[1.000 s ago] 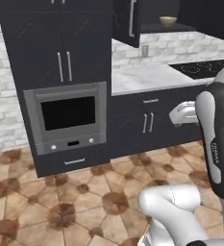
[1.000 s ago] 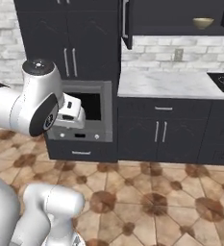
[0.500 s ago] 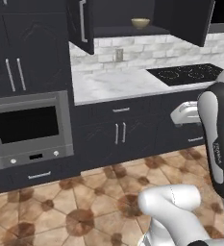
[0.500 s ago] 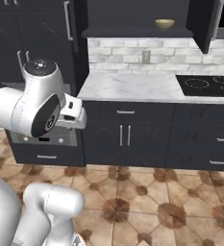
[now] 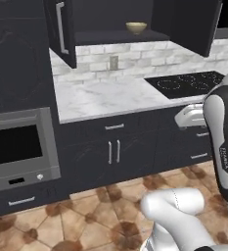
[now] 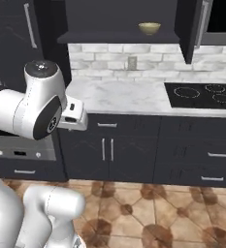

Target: Take the smaller bowl and place it next to the appetizer plate on the dining counter , and place the larger bowl next to the plate with cooked food.

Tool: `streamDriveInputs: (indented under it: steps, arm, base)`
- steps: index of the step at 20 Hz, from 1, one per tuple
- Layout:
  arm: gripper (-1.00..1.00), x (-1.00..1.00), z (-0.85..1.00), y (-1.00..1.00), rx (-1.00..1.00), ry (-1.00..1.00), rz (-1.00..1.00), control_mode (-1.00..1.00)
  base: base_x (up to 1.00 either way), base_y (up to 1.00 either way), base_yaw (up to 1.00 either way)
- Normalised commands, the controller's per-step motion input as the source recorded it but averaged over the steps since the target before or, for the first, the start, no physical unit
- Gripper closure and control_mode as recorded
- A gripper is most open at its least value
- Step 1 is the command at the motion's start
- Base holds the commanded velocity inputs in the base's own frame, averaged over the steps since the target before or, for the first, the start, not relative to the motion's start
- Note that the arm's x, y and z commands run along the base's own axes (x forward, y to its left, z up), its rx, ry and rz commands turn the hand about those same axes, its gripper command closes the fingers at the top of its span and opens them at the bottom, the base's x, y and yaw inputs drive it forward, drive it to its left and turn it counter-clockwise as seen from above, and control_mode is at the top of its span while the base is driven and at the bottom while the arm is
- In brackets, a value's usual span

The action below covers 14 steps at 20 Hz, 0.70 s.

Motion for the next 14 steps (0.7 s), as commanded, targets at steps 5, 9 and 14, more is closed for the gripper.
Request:
streamDriveInputs:
  steps: [5, 9, 14]
  arm:
    - [-1.0, 0.0, 0.0, 0.0, 0.0, 0.0, 0.0, 1.0]
    - [-1.0, 0.0, 0.0, 0.0, 0.0, 0.0, 0.0, 1.0]
    - [-1.0, 0.0, 0.0, 0.0, 0.0, 0.0, 0.0, 1.0]
  base:
    - [0.99, -0.02, 0.0]
    - [0.84, -0.12, 0.0]
    - [0.64, -0.32, 0.0]
